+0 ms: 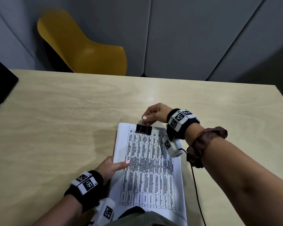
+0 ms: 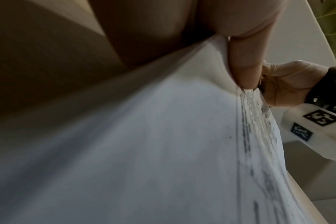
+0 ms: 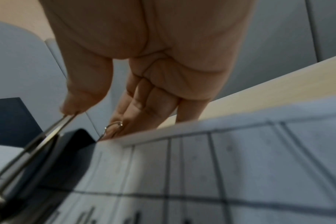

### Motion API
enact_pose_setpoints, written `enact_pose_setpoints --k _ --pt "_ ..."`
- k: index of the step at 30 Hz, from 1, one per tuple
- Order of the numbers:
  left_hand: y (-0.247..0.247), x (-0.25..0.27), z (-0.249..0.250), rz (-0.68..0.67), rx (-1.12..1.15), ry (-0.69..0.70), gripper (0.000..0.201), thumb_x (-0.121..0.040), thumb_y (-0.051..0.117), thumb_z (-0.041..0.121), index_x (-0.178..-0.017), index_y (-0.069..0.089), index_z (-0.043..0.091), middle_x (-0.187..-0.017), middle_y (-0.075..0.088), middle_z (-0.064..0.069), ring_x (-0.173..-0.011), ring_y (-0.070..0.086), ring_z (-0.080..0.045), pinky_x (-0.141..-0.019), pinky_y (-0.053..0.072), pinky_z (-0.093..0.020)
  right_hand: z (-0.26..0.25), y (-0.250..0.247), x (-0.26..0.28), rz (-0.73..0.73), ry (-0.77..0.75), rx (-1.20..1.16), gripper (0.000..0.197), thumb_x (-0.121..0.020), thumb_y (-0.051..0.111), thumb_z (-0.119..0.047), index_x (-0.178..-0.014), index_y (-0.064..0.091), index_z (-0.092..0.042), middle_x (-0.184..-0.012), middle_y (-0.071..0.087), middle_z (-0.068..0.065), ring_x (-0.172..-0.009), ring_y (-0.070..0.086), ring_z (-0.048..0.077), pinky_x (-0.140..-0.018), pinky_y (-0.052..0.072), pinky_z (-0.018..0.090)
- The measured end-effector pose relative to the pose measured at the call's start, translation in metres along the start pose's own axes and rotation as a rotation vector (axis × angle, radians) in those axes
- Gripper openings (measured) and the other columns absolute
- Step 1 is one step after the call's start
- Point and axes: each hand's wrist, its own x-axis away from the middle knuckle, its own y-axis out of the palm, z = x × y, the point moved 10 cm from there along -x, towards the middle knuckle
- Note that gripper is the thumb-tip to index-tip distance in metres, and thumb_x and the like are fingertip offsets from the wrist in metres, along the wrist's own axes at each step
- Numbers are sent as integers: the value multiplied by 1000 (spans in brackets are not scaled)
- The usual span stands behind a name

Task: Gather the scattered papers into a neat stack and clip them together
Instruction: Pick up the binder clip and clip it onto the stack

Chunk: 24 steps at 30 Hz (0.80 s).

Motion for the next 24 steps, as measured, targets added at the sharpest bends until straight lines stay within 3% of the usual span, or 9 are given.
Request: enact_pose_setpoints --k 1,3,7,9,14,16,19,21,24 --pt "-2 -3 -5 -1 -13 -11 98 -41 88 57 -120 56 9 -116 67 -11 -107 64 -29 -101 44 -49 0 2 2 -6 12 7 3 -82 66 -5 -79 66 -6 -56 69 -5 -51 64 4 -58 54 13" --pt "-4 -9 -12 1 -17 -16 96 -43 87 57 -120 56 9 -118 66 -12 -108 63 -30 -100 44 -50 2 4 4 -12 40 41 15 -83 65 -9 -96 67 0 -69 69 2 -55 65 2 -60 52 12" --pt "5 4 8 -15 3 53 107 -36 84 65 -122 55 8 -117 67 -9 -108 63 -27 -103 43 -48 10 7 9 15 83 154 37 -84 65 -22 -119 61 -11 -113 67 10 -100 62 17 -93 45 25" --pt "14 13 22 -42 35 99 109 -32 81 69 -120 57 9 -116 68 -7 -109 62 -25 -104 41 -45 14 12 13 -2 118 137 45 -82 68 -24 -124 58 -14 -120 63 8 -106 57 18 -93 40 26" --pt "23 25 45 -60 142 157 101 -28 86 59 -111 64 6 -106 72 -9 -104 65 -28 -100 44 -44 18 28 18 -77 186 375 70 -67 81 -29 -129 51 -15 -113 62 6 -101 57 21 -97 45 35" --pt "25 27 55 -51 193 164 82 -44 86 41 -113 62 3 -95 75 -10 -92 69 -29 -85 53 -42 19 35 21 -117 202 407 64 -64 83 -27 -122 57 -15 -105 65 5 -93 60 21 -93 49 37" --pt "25 28 84 -13 166 216 28 -82 65 21 -108 61 11 -79 76 -4 -72 72 -22 -59 56 -32 16 38 26 -143 185 417 54 -63 83 -28 -112 63 -15 -103 69 5 -93 63 21 -90 51 35" --pt "22 27 107 32 109 293 16 -89 56 22 -103 64 18 -79 76 0 -77 71 -23 -64 57 -34 14 39 29 -155 181 424 51 -65 82 -29 -110 65 -13 -107 69 7 -96 64 20 -90 51 34" --pt "23 30 133 82 44 374 12 -87 61 28 -91 70 20 -85 75 -8 -88 67 -35 -82 53 -51 14 37 34 -163 189 428 48 -65 81 -32 -106 67 -11 -105 69 6 -96 62 20 -91 50 35"
